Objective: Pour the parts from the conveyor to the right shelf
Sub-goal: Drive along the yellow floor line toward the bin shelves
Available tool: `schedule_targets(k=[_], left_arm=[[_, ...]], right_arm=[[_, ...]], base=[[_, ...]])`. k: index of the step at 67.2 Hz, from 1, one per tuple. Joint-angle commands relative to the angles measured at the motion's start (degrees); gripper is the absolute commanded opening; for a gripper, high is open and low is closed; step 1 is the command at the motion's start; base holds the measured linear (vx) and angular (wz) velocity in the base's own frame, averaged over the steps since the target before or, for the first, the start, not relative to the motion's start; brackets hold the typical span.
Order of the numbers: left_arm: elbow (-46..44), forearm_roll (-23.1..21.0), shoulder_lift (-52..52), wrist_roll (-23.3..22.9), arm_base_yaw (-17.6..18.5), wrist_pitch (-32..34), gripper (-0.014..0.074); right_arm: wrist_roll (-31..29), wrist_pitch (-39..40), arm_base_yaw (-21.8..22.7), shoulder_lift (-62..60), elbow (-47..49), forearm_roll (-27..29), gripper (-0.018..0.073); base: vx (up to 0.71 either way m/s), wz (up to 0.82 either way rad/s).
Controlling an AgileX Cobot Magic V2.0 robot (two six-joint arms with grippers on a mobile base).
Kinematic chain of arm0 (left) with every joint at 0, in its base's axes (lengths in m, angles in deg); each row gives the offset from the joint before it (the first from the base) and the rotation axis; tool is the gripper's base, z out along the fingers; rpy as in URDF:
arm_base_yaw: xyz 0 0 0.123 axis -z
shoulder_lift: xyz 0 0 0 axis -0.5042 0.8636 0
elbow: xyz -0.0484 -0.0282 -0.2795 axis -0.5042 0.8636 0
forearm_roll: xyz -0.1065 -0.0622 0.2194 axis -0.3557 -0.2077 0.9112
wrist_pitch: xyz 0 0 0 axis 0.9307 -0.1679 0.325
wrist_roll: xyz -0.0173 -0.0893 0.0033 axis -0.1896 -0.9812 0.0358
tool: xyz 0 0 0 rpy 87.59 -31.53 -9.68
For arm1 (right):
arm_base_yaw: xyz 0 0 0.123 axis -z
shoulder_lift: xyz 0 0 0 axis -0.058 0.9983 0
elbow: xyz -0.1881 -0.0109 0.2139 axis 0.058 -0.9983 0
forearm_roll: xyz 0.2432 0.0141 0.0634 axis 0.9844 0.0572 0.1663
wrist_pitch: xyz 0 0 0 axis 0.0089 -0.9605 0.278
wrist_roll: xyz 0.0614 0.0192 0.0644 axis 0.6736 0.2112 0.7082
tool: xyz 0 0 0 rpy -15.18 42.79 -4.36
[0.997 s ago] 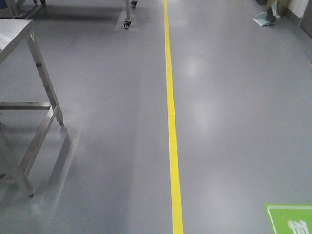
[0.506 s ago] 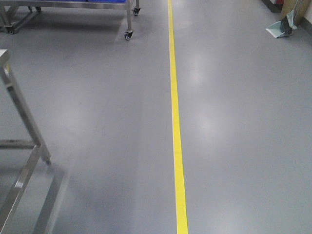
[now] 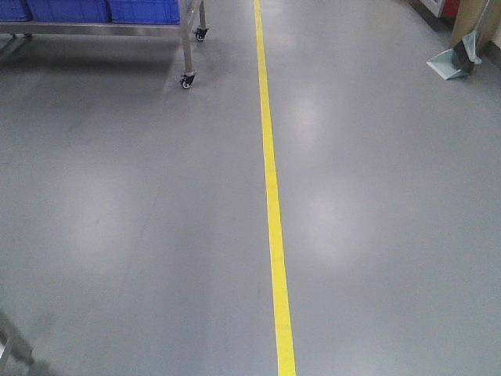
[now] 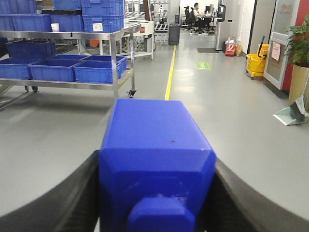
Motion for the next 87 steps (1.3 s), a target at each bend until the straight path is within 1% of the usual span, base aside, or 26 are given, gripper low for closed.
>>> schedule_targets(k=[1,87], left_arm=[[-1.1,-0.1,-0.2,-0.4,0.3,4.0,-0.0006],[-1.1,-0.1,-0.2,-0.4,0.3,4.0,-0.0006]], right_arm=[[-0.3,4.5,0.0,0.7,1.4,0.1,-0.0005],[-0.3,4.5,0.0,0.9,1.4,0.1,-0.0005]], base=[[0.77,-0.03],[0.76,0.00]])
